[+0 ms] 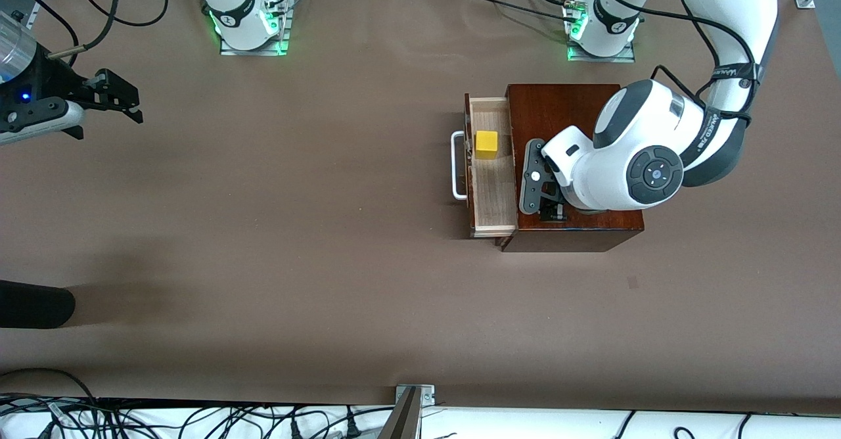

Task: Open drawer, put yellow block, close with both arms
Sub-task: 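Position the left gripper against the drawer front, then push the drawer shut into the box with the left gripper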

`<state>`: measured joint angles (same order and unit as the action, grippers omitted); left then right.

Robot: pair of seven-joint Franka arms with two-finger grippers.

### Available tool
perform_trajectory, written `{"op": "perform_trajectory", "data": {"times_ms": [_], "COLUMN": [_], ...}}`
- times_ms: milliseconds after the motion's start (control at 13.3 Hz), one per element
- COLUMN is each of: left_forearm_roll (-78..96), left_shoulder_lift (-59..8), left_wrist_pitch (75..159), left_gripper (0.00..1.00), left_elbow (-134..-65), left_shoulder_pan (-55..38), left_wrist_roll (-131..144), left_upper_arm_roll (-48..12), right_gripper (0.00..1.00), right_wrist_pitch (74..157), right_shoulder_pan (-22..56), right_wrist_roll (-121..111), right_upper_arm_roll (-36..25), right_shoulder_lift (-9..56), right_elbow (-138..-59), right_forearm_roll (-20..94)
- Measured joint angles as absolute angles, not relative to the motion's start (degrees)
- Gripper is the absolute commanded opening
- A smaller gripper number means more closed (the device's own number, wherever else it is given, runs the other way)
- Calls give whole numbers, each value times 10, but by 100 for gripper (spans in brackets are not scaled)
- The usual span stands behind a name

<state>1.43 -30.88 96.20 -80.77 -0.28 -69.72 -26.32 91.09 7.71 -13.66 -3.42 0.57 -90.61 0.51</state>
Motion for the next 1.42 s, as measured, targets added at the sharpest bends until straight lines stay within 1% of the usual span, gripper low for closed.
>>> {"op": "perform_trajectory", "data": {"times_ms": [225,450,1124,1423], "left_forearm_roll": [18,22,20,-32], "left_shoulder_lift": [-312,-330,-345,-364], "left_wrist_pitch": [997,1034,1069,1070], "left_gripper": [100,100,100,100], "left_elbow": [-808,-808,-808,-808], "left_shoulder_pan": [-16,-58,-130,-176], "left_wrist_roll": [-696,-645,-529,-476], "left_upper_arm_roll": [-270,-270,-269,-269], "right_gripper": [100,100,100,100], "right_wrist_pitch": [912,916,916,916], "right_shoulder_pan": [75,70,67,67], "right_wrist_roll": [-137,-135,-134,-134], "right_upper_arm_roll": [-34,-35,-38,-38], "right_shoulder_lift": [6,6,8,8], "right_elbow": [-906,-906,-906,-906], "right_forearm_roll": [6,6,6,6]}}
